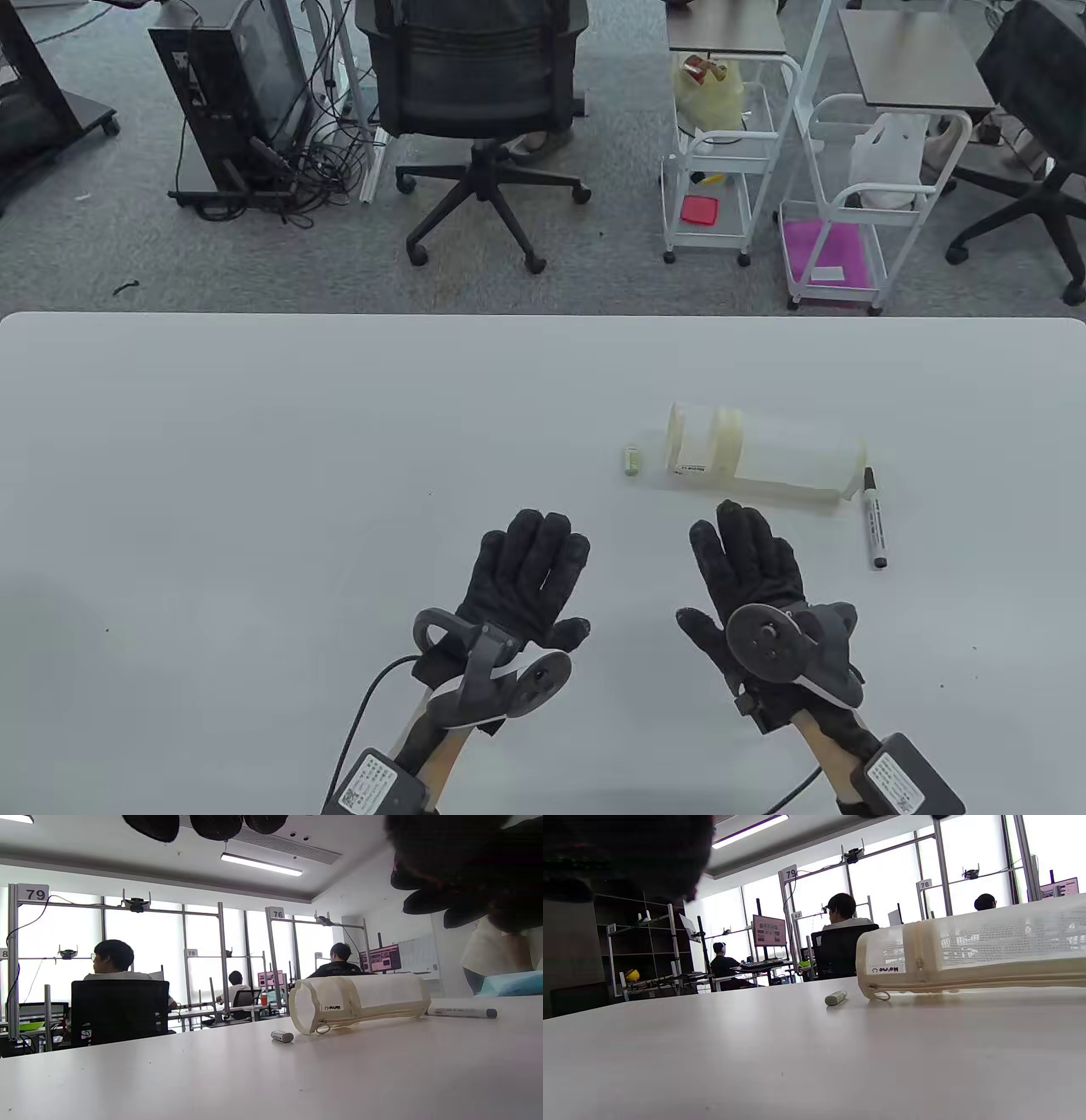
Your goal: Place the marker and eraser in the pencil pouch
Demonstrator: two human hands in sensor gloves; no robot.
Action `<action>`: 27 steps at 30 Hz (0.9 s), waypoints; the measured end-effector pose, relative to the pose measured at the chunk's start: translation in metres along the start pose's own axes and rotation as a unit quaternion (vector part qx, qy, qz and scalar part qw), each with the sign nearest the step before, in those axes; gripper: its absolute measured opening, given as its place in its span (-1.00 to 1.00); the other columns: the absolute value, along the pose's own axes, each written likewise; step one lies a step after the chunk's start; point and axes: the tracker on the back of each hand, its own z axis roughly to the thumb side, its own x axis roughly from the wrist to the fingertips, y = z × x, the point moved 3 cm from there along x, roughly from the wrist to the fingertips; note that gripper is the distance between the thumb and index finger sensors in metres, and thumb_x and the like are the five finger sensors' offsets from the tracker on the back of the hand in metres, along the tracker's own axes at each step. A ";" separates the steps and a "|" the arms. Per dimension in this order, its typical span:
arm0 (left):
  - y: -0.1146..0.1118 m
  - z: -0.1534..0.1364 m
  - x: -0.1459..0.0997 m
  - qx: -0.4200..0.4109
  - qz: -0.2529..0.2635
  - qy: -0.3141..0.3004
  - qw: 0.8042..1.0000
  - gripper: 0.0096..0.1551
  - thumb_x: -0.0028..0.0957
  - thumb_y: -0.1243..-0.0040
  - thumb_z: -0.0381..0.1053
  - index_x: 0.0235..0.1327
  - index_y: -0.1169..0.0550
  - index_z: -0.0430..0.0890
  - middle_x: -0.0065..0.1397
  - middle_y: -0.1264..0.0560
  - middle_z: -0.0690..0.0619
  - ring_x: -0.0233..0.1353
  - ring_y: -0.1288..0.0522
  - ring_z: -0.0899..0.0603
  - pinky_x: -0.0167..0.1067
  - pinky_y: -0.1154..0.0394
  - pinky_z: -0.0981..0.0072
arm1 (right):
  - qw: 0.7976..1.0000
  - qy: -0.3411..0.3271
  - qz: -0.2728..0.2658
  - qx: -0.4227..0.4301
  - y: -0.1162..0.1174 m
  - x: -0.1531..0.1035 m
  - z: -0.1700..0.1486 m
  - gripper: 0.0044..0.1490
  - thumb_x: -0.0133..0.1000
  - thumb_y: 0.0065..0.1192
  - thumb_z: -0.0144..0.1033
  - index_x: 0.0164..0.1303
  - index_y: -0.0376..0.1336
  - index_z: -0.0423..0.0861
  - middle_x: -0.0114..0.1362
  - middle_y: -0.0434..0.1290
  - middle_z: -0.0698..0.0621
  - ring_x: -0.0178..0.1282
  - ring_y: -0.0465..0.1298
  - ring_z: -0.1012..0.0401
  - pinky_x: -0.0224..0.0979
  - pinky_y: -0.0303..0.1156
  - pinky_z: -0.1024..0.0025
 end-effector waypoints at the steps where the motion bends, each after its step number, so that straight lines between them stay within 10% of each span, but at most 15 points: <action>1: 0.000 0.000 0.000 0.000 0.000 0.000 1.000 0.13 -0.05 -0.02 0.40 0.68 0.07 0.00 0.82 0.02 -0.12 0.76 -0.06 -0.36 0.57 -0.16 -0.33 | 1.000 -0.003 0.002 -0.003 0.000 0.000 0.001 0.26 -0.15 0.32 0.11 0.56 -0.32 0.14 0.68 -0.32 -0.06 0.74 -0.12 -0.22 0.56 -0.02 -0.30; 16: -0.001 -0.001 0.001 0.007 -0.013 0.003 1.000 0.12 -0.05 -0.04 0.40 0.69 0.05 -0.01 0.82 -0.01 -0.13 0.76 -0.08 -0.36 0.56 -0.18 -0.33 | 1.000 0.016 -0.002 0.016 -0.004 0.006 -0.011 0.25 -0.16 0.34 0.09 0.57 -0.30 0.15 0.69 -0.30 -0.07 0.75 -0.10 -0.21 0.57 -0.03 -0.30; 27: 0.003 0.002 0.002 0.004 -0.015 0.001 1.000 0.11 -0.06 -0.04 0.40 0.69 0.04 0.00 0.82 -0.02 -0.12 0.76 -0.10 -0.35 0.56 -0.20 -0.32 | 0.992 0.117 0.015 -0.032 -0.052 0.055 -0.097 0.18 -0.13 0.39 -0.01 0.59 -0.20 0.19 0.72 -0.25 -0.03 0.77 -0.11 -0.19 0.60 -0.07 -0.31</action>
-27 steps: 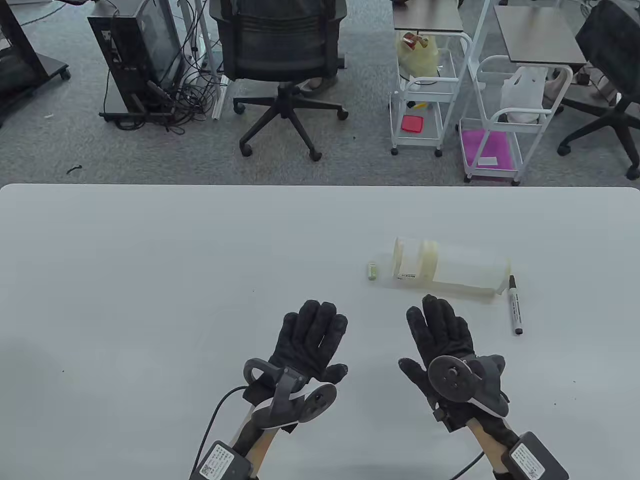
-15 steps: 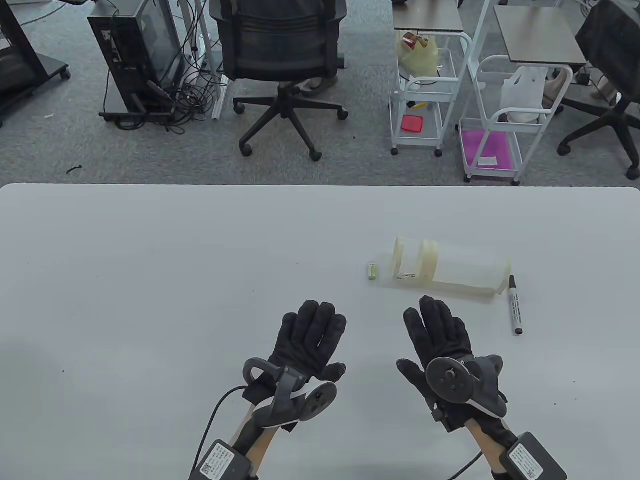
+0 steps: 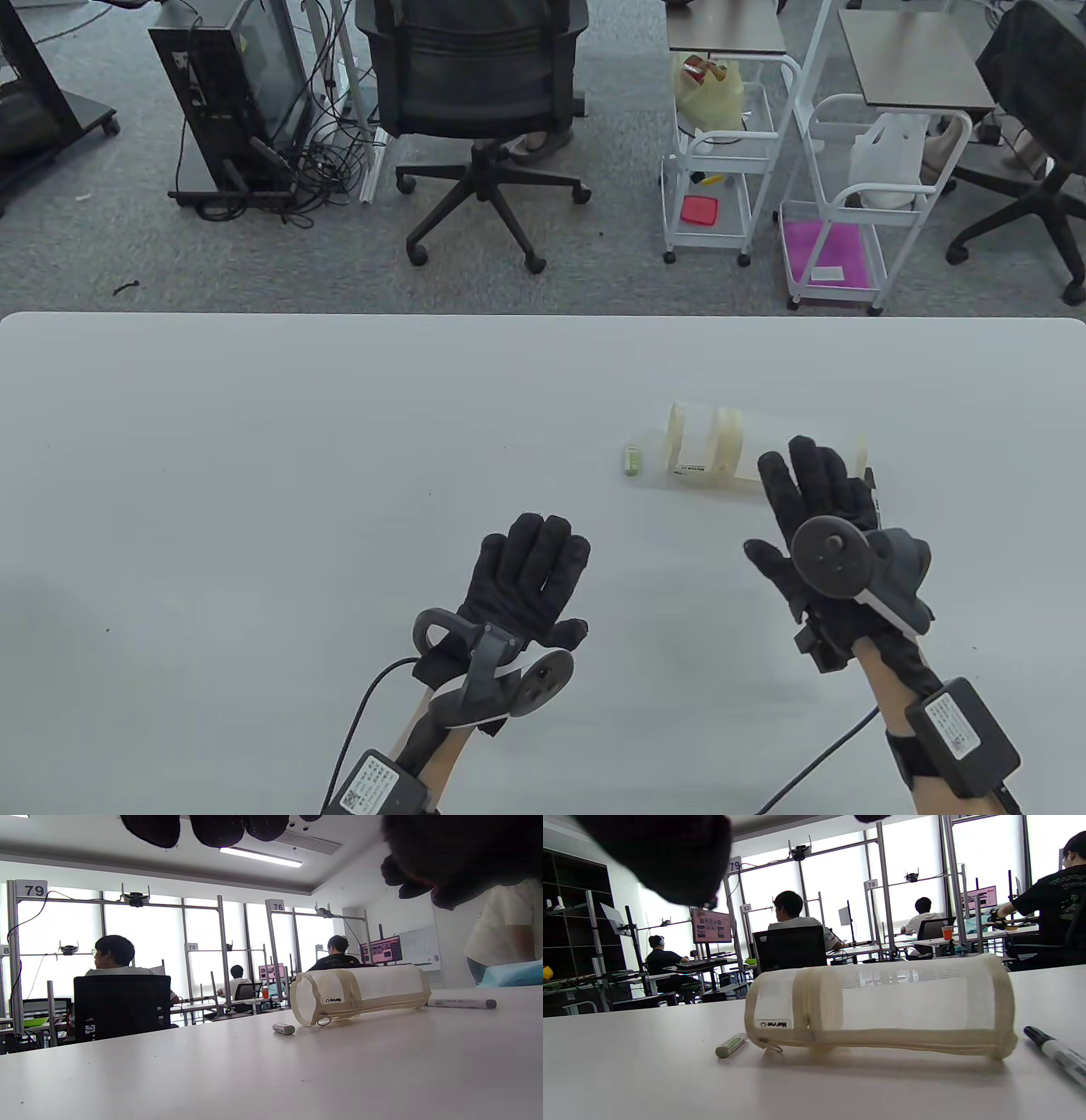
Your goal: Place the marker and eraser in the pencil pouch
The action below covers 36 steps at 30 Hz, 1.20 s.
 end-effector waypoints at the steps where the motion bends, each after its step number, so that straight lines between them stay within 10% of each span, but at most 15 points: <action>1: 0.000 0.000 0.000 -0.004 -0.001 0.000 1.000 0.11 -0.05 -0.04 0.39 0.69 0.04 0.00 0.82 -0.03 -0.12 0.76 -0.10 -0.35 0.56 -0.20 -0.33 | 1.000 0.004 0.000 0.002 -0.001 0.003 -0.004 0.16 -0.13 0.40 -0.03 0.59 -0.18 0.18 0.72 -0.23 -0.03 0.77 -0.09 -0.19 0.60 -0.06 -0.31; 13: -0.013 0.002 0.002 0.001 -0.025 0.006 1.000 0.11 -0.06 -0.05 0.39 0.68 0.03 0.00 0.81 -0.04 -0.11 0.75 -0.12 -0.34 0.56 -0.21 -0.31 | 0.985 0.106 0.135 0.010 0.046 0.065 -0.113 0.26 -0.20 0.54 -0.04 0.57 -0.19 0.29 0.72 -0.23 0.05 0.79 -0.09 -0.15 0.61 -0.06 -0.29; 21: -0.013 -0.001 -0.001 0.010 -0.026 0.016 0.999 0.10 -0.06 -0.05 0.38 0.68 0.02 0.00 0.81 -0.05 -0.10 0.75 -0.13 -0.33 0.55 -0.22 -0.30 | 0.975 0.103 0.178 -0.085 0.087 0.089 -0.110 0.31 -0.27 0.54 0.07 0.53 -0.22 0.36 0.72 -0.20 0.14 0.79 -0.05 -0.07 0.62 -0.03 -0.24; 36: -0.014 -0.003 -0.001 0.013 -0.027 0.021 0.999 0.09 -0.05 -0.06 0.37 0.68 0.02 0.00 0.81 -0.05 -0.10 0.75 -0.13 -0.33 0.55 -0.23 -0.30 | 0.957 0.074 0.089 -0.264 0.107 0.104 -0.081 0.36 -0.30 0.53 0.03 0.53 -0.26 0.23 0.66 -0.02 -0.02 0.58 0.33 -0.02 0.59 0.13 -0.17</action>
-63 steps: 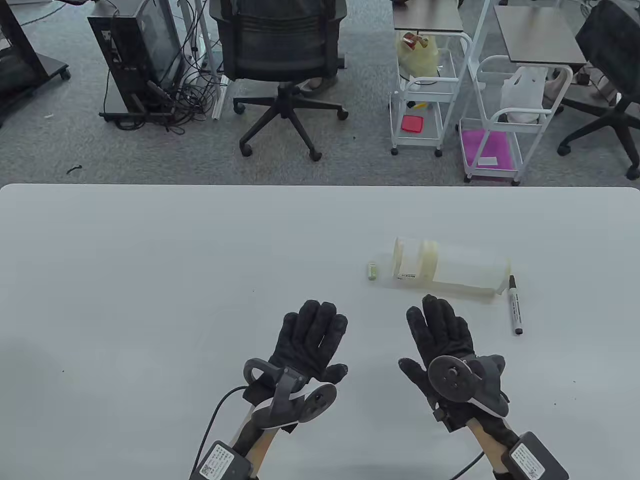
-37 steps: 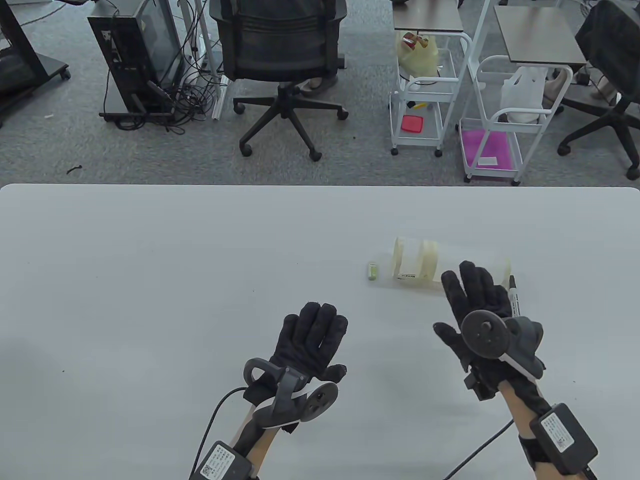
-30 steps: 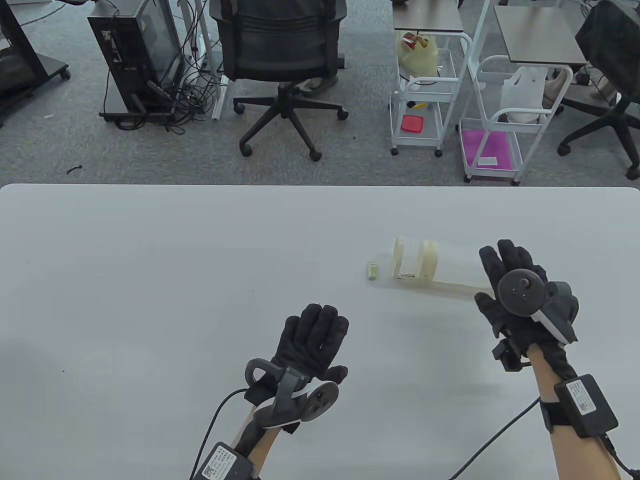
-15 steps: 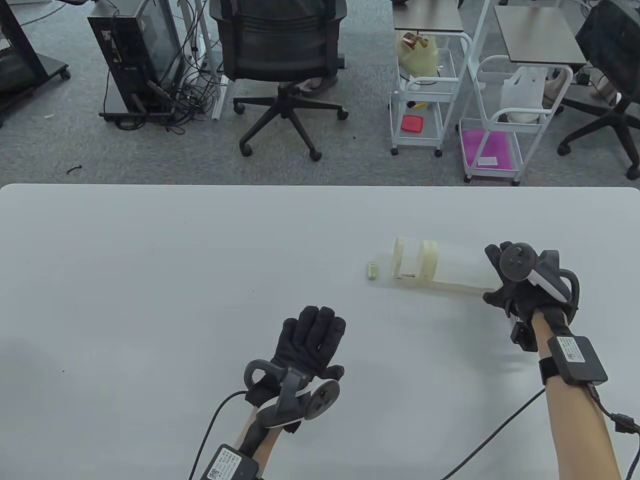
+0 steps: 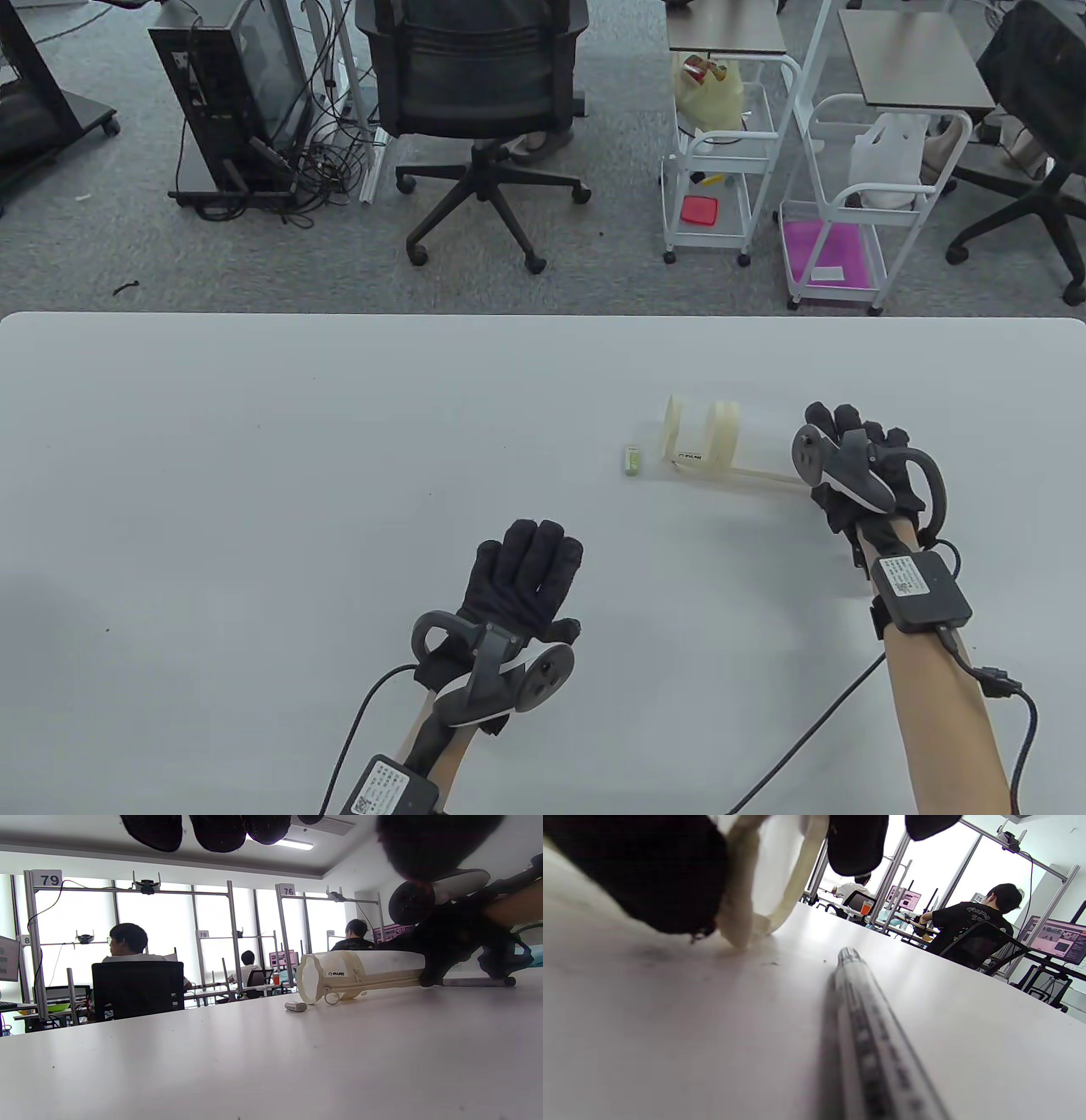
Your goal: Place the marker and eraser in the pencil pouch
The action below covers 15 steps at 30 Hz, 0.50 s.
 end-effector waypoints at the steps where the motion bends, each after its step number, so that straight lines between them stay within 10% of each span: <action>1: 0.000 0.000 0.000 0.000 0.001 0.001 1.000 0.09 -0.06 -0.06 0.37 0.68 0.02 0.00 0.81 -0.05 -0.10 0.75 -0.14 -0.33 0.55 -0.23 -0.30 | 1.000 -0.006 -0.003 0.006 -0.003 0.000 0.000 0.34 -0.30 0.53 0.02 0.53 -0.23 0.23 0.65 0.02 -0.04 0.55 0.35 -0.02 0.58 0.15 -0.17; 15: -0.005 0.002 0.002 -0.005 -0.013 -0.005 1.000 0.10 -0.06 -0.06 0.37 0.68 0.03 0.00 0.81 -0.04 -0.10 0.75 -0.13 -0.32 0.56 -0.22 -0.30 | 0.980 -0.040 -0.010 0.196 -0.052 -0.033 -0.035 0.00 -0.30 0.55 0.06 0.41 0.19 0.23 0.40 0.42 -0.07 0.13 0.64 0.05 0.42 0.38 -0.11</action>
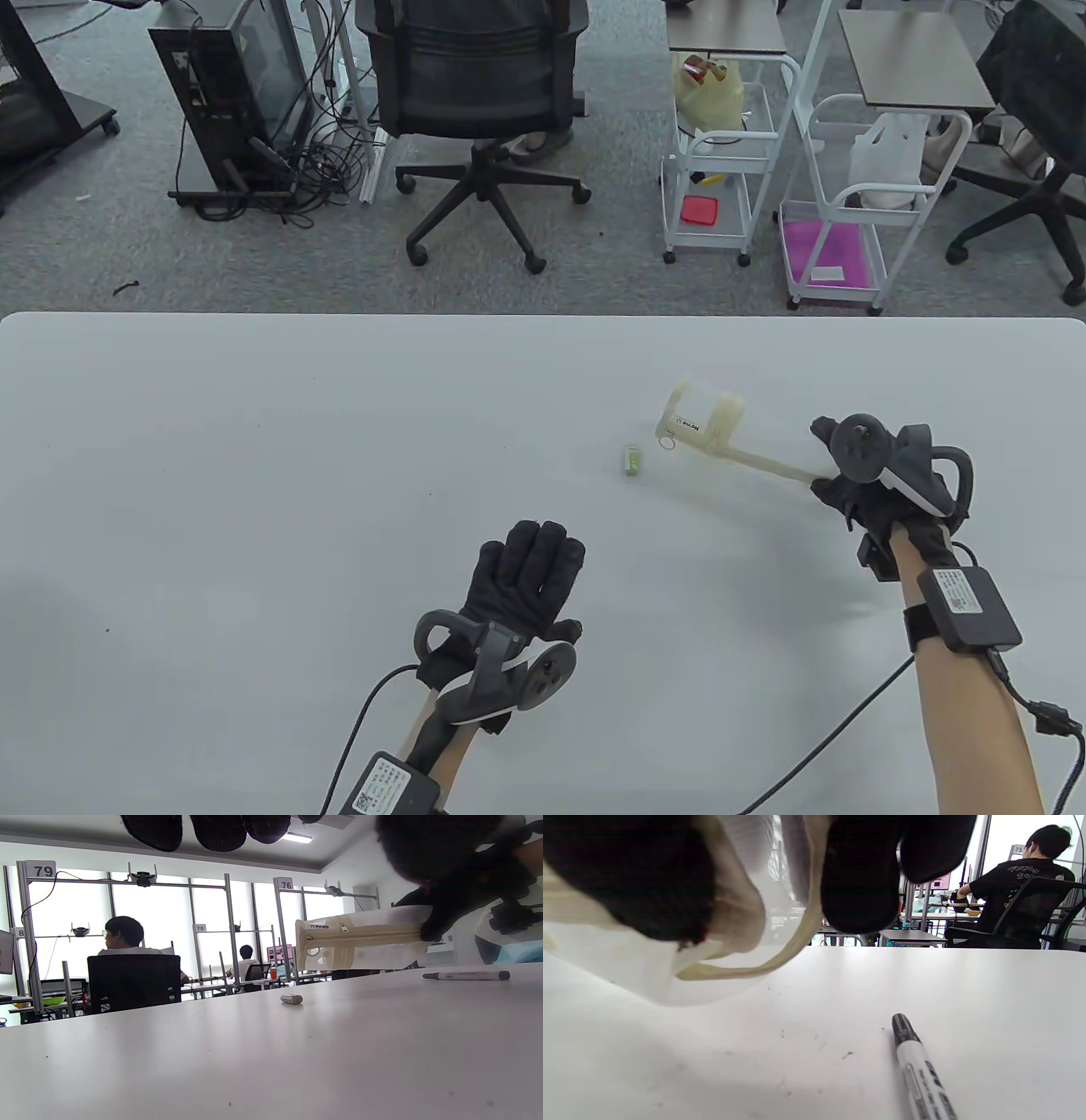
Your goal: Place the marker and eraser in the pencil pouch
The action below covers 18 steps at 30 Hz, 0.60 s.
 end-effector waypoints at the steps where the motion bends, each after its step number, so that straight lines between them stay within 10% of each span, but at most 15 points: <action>1: 0.000 0.000 0.000 -0.002 0.000 0.000 1.000 0.10 -0.06 -0.06 0.37 0.68 0.03 -0.01 0.81 -0.04 -0.10 0.75 -0.13 -0.32 0.56 -0.22 -0.30 | 1.000 0.000 0.017 0.017 -0.005 -0.006 0.000 0.00 -0.29 0.55 0.06 0.41 0.19 0.24 0.41 0.41 -0.07 0.15 0.63 0.04 0.43 0.37 -0.12; 18: 0.008 -0.014 -0.001 -0.124 0.014 0.000 0.992 0.35 -0.12 -0.12 0.42 0.64 0.25 -0.16 0.79 0.14 -0.24 0.75 -0.09 -0.36 0.56 -0.22 -0.30 | 0.981 -0.099 0.147 0.081 -0.050 -0.105 0.066 -0.07 -0.20 0.58 0.00 0.43 0.24 0.23 0.50 0.37 -0.08 0.25 0.60 -0.03 0.46 0.33 -0.17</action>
